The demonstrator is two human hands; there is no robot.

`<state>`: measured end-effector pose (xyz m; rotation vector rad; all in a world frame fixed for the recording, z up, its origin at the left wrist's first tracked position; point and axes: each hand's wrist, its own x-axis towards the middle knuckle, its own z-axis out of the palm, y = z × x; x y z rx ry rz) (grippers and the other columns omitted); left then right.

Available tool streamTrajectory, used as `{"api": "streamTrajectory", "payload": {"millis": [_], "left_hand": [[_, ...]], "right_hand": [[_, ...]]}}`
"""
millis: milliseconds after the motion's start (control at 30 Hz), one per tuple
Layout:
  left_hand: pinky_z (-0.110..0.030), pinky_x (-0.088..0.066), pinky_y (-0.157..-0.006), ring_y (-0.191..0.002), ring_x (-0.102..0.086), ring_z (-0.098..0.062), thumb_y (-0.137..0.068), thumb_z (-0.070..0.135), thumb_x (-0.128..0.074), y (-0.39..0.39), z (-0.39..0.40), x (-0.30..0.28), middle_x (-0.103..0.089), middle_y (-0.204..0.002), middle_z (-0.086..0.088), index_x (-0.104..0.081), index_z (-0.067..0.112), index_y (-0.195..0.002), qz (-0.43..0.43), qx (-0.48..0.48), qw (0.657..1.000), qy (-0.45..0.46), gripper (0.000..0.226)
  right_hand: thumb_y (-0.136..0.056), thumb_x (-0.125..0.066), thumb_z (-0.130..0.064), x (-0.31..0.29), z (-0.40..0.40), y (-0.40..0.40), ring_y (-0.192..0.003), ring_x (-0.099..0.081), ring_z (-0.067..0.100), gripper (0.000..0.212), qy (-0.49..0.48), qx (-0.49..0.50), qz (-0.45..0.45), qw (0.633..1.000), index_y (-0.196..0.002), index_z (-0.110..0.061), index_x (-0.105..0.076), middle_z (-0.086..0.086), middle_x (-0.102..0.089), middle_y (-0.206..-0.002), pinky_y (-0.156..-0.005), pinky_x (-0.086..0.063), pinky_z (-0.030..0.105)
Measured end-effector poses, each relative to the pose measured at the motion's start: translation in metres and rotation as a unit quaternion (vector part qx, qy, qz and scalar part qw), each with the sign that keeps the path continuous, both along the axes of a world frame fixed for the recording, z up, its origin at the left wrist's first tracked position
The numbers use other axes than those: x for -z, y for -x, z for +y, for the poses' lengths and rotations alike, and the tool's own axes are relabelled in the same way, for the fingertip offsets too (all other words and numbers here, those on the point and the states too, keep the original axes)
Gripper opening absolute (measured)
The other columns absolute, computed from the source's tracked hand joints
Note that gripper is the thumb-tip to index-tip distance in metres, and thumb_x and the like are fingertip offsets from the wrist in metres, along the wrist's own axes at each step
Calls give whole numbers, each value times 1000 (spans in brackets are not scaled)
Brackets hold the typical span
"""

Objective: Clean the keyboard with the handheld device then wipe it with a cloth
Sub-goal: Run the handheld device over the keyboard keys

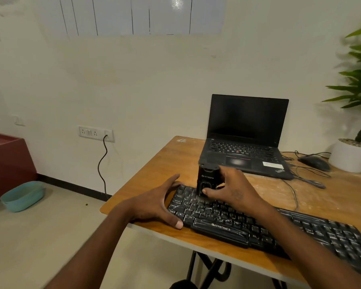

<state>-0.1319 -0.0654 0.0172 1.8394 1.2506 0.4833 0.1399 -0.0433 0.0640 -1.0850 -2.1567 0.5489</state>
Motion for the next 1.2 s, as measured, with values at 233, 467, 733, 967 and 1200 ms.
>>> {"api": "streamTrajectory", "payload": {"millis": [233, 467, 733, 967, 1200], "left_hand": [[-32, -45, -112, -133, -50, -5, -67, 34, -96, -5, -5, -6, -46, -147, 20, -18, 49, -153, 1, 9, 1000, -20, 117], [-23, -43, -108, -133, -47, -1, -67, 34, -96, -3, -3, -5, -38, -151, 25, -4, 52, -157, 2, 9, 1000, -16, 130], [-24, -40, -111, -137, -41, -3, -64, 38, -97, 0, 0, 0, -31, -150, 28, 4, 51, -158, 6, 2, 1000, -8, 138], [-35, -47, -111, -132, -52, -4, -64, 35, -97, -4, -4, -4, -44, -151, 19, -12, 54, -154, -3, 9, 1000, -29, 126], [-38, -43, -115, -137, -47, -5, -62, 41, -98, -2, -4, -4, -38, -155, 21, -6, 54, -156, 2, 11, 1000, -20, 132]], "right_hand": [[-79, -81, -28, 5, 5, 62, -91, -64, 3, 46, -10, -45, 4, 999, -121, -21, -64, -9, -70, -103, -73, -51, 16], [-80, -81, -26, 1, -4, 41, -92, -64, 3, 42, -13, -47, -10, 999, -118, -28, -64, -10, -70, -101, -81, -56, 26], [-79, -83, -28, -1, -10, 1, -96, -65, 1, 49, -9, -12, -22, 1000, -122, -30, -61, -14, -69, -106, -84, -58, 29], [-80, -81, -27, 4, -3, 51, -94, -65, 6, 46, -22, -30, 0, 999, -122, -20, -64, -7, -70, -104, -81, -57, 27], [-80, -81, -29, 4, -10, 40, -93, -64, 2, 41, -18, -34, -9, 999, -117, -28, -62, -12, -69, -102, -79, -56, 23]]}}
